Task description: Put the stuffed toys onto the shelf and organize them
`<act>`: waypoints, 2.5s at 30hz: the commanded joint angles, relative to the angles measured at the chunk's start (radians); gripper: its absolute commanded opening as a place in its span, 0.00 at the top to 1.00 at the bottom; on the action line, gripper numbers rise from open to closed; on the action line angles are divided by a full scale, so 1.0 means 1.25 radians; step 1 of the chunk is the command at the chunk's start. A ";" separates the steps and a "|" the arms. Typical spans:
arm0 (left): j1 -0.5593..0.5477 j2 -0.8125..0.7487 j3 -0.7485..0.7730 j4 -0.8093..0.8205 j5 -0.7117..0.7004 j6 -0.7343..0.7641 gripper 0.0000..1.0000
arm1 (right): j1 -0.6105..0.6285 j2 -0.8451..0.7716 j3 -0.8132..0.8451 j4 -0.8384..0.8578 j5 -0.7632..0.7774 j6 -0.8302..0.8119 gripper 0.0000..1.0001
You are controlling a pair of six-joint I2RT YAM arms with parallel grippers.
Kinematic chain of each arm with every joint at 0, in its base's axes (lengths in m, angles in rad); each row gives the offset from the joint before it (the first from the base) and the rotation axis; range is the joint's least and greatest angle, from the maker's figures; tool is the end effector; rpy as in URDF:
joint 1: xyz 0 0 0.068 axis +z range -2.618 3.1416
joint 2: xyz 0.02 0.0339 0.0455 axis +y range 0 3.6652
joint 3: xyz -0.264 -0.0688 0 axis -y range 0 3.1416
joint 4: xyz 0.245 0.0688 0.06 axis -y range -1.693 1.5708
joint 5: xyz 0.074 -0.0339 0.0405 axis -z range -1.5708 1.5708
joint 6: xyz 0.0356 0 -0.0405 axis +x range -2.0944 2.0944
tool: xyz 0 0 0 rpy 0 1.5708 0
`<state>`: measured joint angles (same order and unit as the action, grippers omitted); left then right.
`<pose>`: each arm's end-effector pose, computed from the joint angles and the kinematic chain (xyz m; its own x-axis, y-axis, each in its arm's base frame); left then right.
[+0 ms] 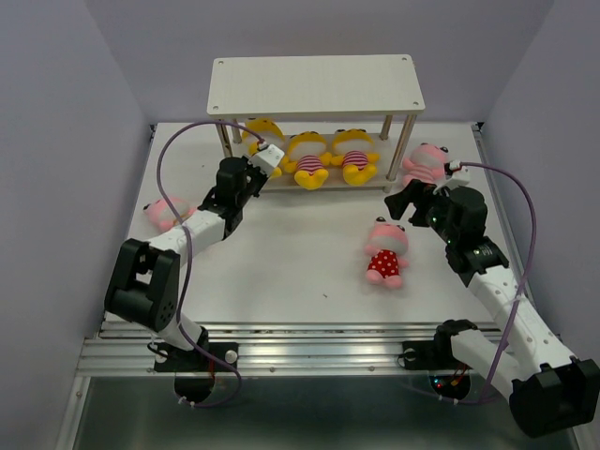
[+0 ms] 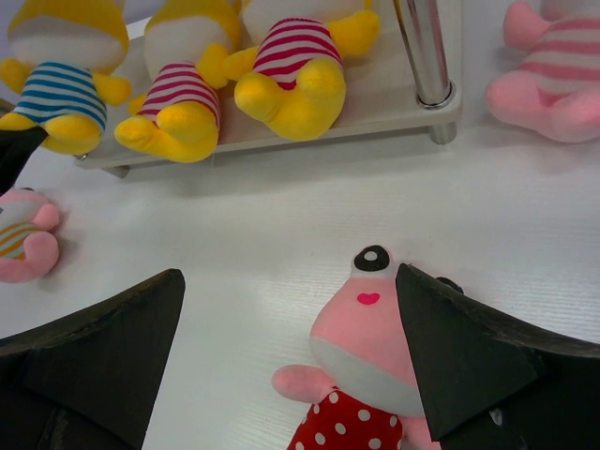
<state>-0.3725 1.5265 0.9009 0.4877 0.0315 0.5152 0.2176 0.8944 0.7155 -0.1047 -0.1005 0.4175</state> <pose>0.3261 -0.1286 0.2673 0.0821 0.4966 -0.8641 0.4049 0.7756 0.4843 0.2058 0.0492 0.3042 -0.3750 0.3303 -0.8662 -0.1715 0.8935 0.4149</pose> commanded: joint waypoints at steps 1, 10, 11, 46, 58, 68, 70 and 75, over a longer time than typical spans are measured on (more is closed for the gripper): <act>0.002 0.001 0.046 0.064 -0.006 0.005 1.00 | 0.008 -0.020 0.033 0.025 0.017 -0.015 0.00; 0.003 0.018 0.066 0.030 -0.012 0.014 0.99 | 0.008 -0.025 0.023 0.022 0.025 -0.019 0.00; 0.003 0.019 0.068 0.028 -0.017 0.014 0.98 | 0.008 -0.026 0.023 0.022 0.026 -0.020 0.00; 0.023 0.093 0.184 -0.151 0.019 -0.059 0.50 | 0.008 -0.041 0.017 0.015 0.050 -0.038 0.00; 0.022 0.059 0.162 -0.164 0.013 -0.094 0.26 | 0.008 -0.053 0.012 0.015 0.040 -0.035 0.00; 0.023 0.002 0.132 -0.179 0.018 -0.136 0.01 | 0.008 -0.074 0.004 0.009 0.020 -0.027 0.00; 0.022 -0.023 0.120 -0.183 0.030 -0.158 0.01 | 0.008 -0.075 0.001 0.005 0.013 -0.022 0.00; 0.022 -0.087 0.084 -0.186 0.051 -0.228 0.01 | 0.008 -0.088 -0.003 -0.008 0.002 -0.015 0.00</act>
<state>-0.3492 1.5055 1.0344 0.2333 0.0616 0.3187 0.2176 0.8120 0.7113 -0.1089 -0.0788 0.3904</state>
